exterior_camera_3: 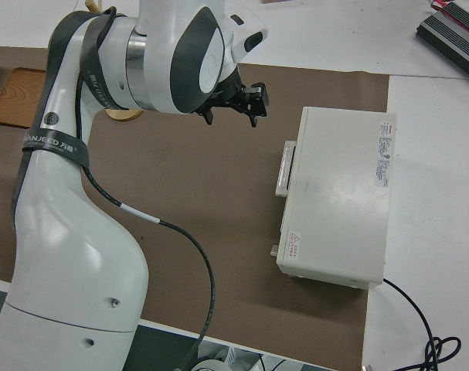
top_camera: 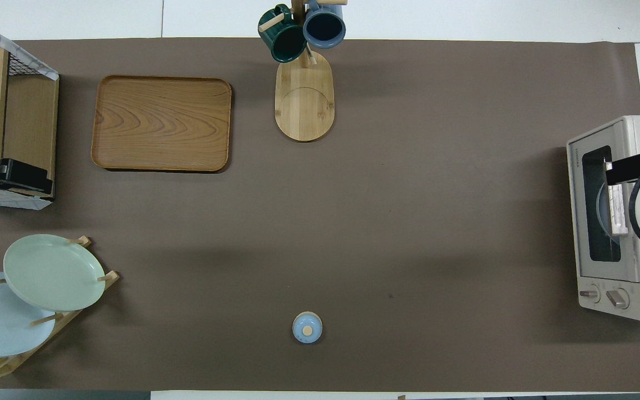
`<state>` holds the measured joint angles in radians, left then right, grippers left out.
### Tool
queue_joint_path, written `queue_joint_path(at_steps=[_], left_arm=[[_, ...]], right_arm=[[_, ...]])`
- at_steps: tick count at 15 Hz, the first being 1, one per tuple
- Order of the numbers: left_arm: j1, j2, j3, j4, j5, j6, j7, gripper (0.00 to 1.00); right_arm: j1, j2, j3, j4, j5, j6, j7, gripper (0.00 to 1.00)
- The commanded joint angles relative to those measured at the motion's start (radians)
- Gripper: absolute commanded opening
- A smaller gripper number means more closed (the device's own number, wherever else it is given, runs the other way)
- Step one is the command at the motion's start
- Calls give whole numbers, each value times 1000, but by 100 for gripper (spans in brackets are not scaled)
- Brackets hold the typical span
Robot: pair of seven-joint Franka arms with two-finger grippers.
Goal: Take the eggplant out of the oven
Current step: 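Reach the right gripper to the toaster oven door handle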
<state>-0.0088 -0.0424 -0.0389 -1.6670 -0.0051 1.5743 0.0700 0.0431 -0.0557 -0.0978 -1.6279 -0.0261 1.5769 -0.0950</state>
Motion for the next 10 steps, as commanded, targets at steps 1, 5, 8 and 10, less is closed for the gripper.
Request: queue_joint_path(at_steps=[1,5,8,10], left_arm=[[-6,-13,4,-7,22,9,7,100],[-6,-13,5,-7,22,7,7,100],[-6,-13,4,-7,22,9,7,100],[-6,-13,4,-7,22,9,7,100]], right_arm=[[-23,-25,9,-65,-5,34,-28,0],[-37,-84,1,-228,-3,141,-2,0],[-46,-72,-2,-294,-56,199,77,0],[-49,-35,0,-297,-124,213,80,0]])
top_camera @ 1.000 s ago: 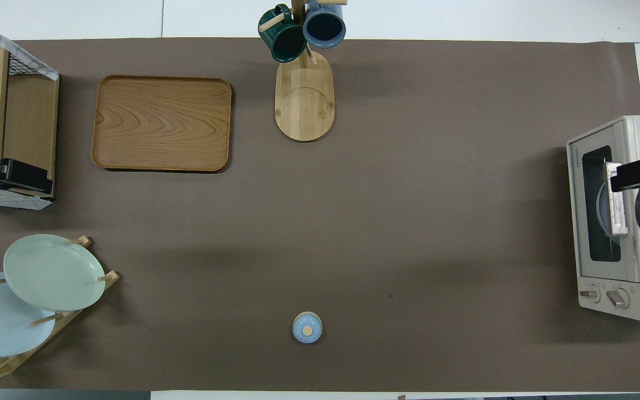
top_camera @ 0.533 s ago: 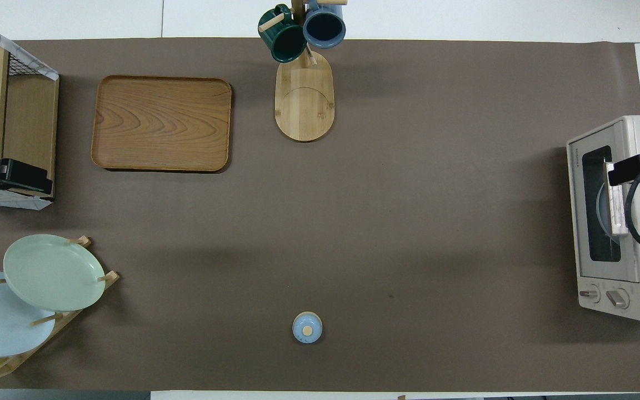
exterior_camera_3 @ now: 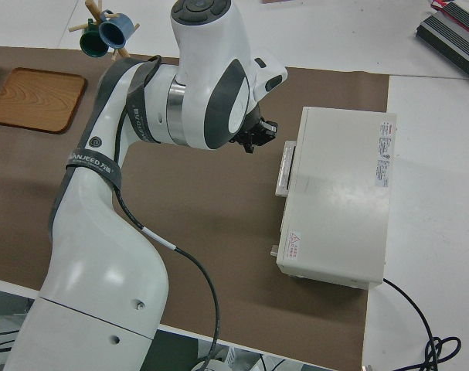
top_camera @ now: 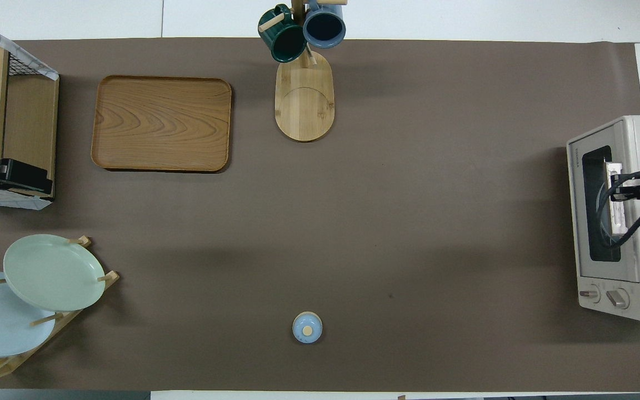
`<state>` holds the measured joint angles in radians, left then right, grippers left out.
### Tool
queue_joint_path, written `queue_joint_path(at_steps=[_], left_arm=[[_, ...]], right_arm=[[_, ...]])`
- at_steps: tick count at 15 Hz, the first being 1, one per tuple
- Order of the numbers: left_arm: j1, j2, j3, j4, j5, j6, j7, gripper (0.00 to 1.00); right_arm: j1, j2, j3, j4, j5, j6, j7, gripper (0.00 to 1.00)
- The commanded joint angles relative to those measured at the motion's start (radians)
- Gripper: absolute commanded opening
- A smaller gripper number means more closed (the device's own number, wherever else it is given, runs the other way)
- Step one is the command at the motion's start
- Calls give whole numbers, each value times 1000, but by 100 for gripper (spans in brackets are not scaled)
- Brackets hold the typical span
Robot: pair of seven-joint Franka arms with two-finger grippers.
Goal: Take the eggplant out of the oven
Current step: 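Reach the right gripper to the toaster oven door handle, then pull the oven door down and open with the right gripper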
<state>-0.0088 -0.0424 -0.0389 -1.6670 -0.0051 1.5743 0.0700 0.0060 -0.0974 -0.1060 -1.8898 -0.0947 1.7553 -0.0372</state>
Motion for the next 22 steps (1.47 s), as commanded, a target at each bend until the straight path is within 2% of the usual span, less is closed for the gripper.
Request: queue_joint_path(at_steps=[1,6,8,14,20,22], left_arm=[[-6,-13,5,-7,22,9,7,100],[-6,-13,5,-7,22,7,7,100],[-6,-13,5,-7,22,9,7,100],[-6,-13,4,-7,22,9,7,100],[-6,-13,5,-7,22,9,7,100],[-6,-13,5,-7,22,9,7,100]], right_arm=[[-12,21,6,-37,-78,47,25,0],[-47,67,8,-66,-120,108,25,0],[-47,76,8,-91,-184,150,22,0],[-40,81,11,-121,-175,211,40,0],[20,131,14,-160,-169,322,163,0],[22,151,14,-178,-120,377,163,0]])
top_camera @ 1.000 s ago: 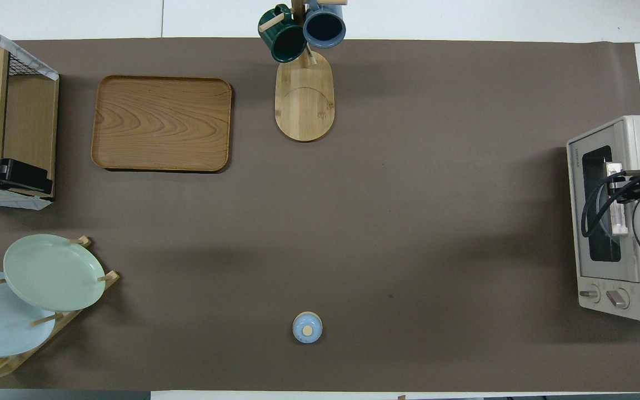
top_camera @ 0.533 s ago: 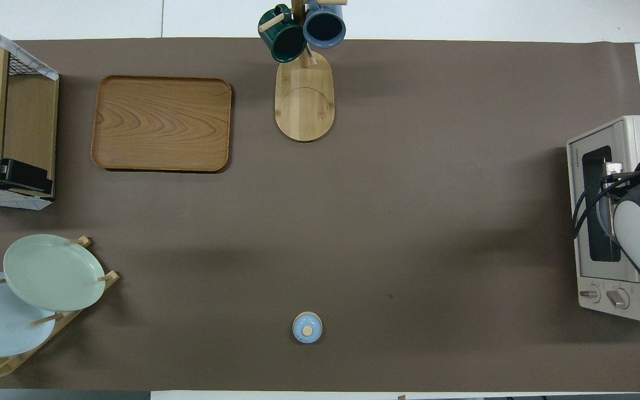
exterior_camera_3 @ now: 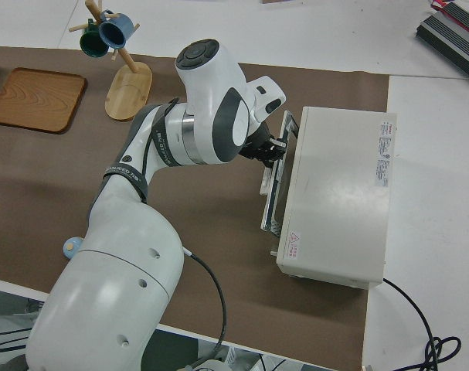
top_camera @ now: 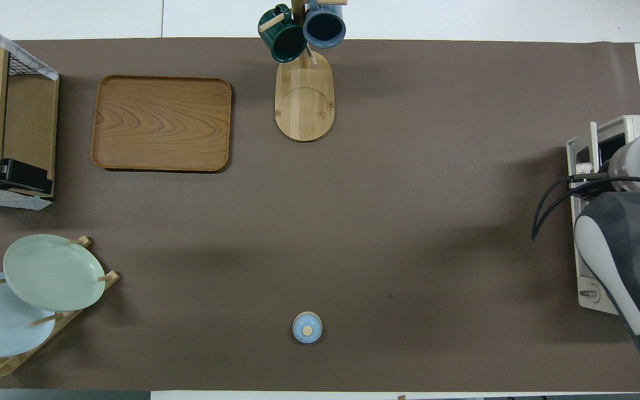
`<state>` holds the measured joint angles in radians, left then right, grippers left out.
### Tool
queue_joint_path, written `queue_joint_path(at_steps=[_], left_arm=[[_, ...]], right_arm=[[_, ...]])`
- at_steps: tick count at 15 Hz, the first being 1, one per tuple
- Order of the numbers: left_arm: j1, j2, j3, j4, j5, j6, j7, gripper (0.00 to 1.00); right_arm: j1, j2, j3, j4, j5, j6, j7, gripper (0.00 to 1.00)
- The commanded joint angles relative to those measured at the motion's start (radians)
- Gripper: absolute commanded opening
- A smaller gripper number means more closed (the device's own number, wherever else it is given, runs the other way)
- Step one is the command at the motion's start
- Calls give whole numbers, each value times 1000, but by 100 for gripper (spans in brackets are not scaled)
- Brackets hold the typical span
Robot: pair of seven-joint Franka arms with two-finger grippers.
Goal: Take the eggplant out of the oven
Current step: 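Pull the oven door down and open with the right gripper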
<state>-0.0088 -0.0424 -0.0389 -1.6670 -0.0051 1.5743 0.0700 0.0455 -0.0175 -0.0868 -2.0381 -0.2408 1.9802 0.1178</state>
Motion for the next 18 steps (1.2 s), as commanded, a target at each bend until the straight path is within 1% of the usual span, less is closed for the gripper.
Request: queue_joint_path(at_steps=[1,5,8,11,13,16,18], left_arm=[[-6,-13,4,-7,22,9,7,100],[-6,-13,4,-7,22,9,7,100],[-6,-13,4,-7,22,9,7,100],[-6,-13,4,-7,22,9,7,100],[-6,-13,5,-7,22,9,7,100],[-6,-13,5,-7,22,7,7,100],[-6,-13,5,-7,22,9,7,100]], right_arm=[[-18,79,-7,-42,40,184,8,0],[-16,108,-5,-94,44,310,8,0],[-16,168,-5,-94,46,376,9,0],[-16,214,-4,-94,46,425,16,0],[-12,226,-1,-91,46,433,42,0],[-9,231,32,-82,134,431,71,0],[28,234,38,-56,216,416,74,0]])
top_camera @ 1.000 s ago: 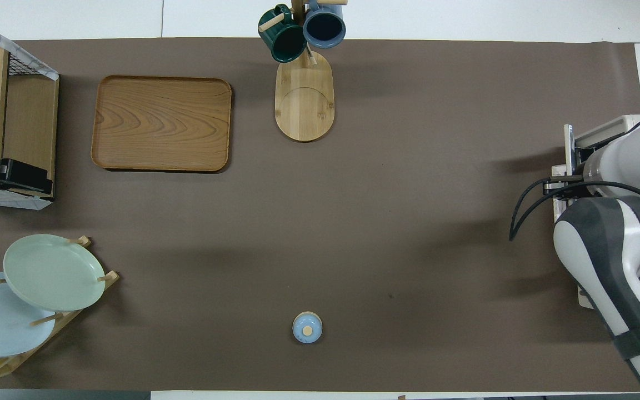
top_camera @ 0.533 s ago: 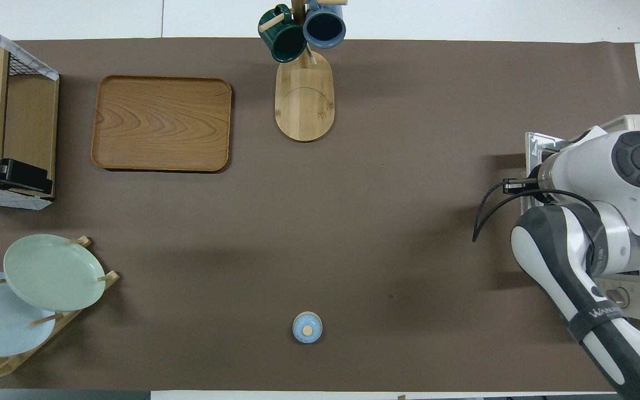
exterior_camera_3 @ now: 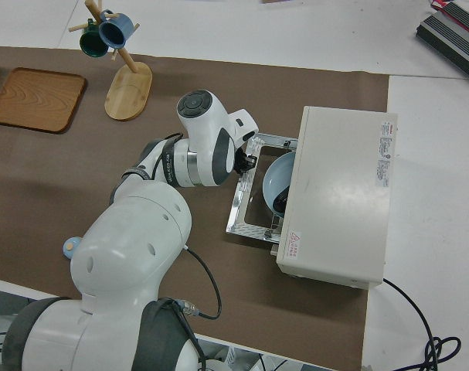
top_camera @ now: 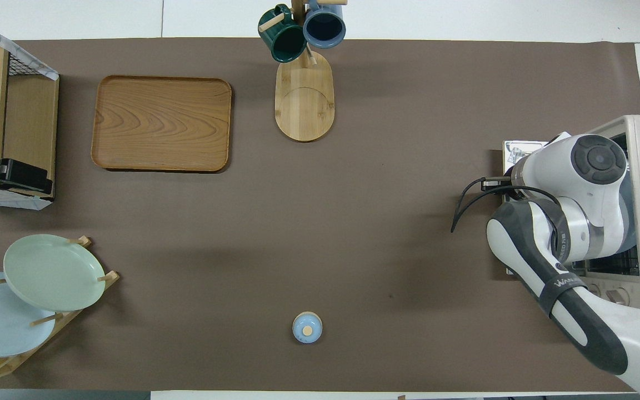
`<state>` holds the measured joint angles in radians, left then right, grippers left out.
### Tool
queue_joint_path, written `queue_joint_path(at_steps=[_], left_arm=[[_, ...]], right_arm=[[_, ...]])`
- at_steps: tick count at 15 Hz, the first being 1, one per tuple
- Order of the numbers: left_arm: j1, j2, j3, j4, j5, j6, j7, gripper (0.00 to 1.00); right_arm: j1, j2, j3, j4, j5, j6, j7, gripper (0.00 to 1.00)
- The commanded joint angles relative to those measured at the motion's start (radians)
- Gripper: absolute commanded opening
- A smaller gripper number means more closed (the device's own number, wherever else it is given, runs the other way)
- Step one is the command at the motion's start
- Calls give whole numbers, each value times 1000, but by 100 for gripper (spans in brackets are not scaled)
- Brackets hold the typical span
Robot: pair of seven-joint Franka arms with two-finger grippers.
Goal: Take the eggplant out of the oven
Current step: 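Pull the oven door down and open with the right gripper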
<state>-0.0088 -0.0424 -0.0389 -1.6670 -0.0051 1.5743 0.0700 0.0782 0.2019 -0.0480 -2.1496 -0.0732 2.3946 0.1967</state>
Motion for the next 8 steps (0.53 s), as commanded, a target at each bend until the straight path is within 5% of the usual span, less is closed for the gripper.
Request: queue_joint_path(at_steps=[1,3,8], left_arm=[[-7,-13,4,-7,22,9,7,100],[-7,-13,4,-7,22,9,7,100],[-7,-13,5,-7,22,7,7,100]], right_arm=[[14,14,-1,72,67,-6,-2,0],[35,4,-1,105,70,-49,21,1],[17,-68,-15,195,52,-305,24,43]])
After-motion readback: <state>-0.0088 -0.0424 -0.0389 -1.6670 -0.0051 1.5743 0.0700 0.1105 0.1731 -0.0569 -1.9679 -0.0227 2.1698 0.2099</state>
